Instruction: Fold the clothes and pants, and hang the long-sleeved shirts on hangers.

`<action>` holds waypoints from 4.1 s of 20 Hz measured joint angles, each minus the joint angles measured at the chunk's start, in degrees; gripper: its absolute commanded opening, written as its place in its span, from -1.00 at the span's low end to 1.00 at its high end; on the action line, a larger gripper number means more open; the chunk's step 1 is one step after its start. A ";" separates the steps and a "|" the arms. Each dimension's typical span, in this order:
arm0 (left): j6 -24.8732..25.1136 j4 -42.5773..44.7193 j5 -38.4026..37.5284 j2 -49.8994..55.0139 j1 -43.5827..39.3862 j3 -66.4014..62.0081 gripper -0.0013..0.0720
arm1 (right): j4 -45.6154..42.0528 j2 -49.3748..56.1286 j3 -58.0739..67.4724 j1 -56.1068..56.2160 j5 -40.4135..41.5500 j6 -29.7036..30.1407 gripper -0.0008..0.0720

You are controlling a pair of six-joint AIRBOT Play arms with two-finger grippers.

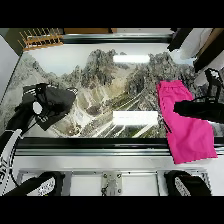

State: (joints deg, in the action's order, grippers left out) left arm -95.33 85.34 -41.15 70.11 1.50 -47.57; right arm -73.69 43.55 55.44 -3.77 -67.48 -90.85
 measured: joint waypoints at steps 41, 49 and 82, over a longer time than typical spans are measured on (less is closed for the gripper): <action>13.20 -29.92 -8.74 10.56 -9.90 3.98 -0.94 | 3.45 0.13 0.00 0.24 -0.02 0.00 -0.92; 13.53 -26.93 -9.88 4.70 -2.99 -3.74 -0.95 | 3.10 1.44 0.02 0.22 0.00 -0.02 -0.66; 16.55 -24.90 -13.11 1.92 8.68 -15.98 -0.95 | 18.53 42.99 2.47 13.09 10.97 12.90 -0.94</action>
State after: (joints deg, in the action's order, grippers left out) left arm -78.78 60.45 -54.26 72.03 10.17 -63.55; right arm -55.16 86.54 57.91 9.32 -56.51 -77.95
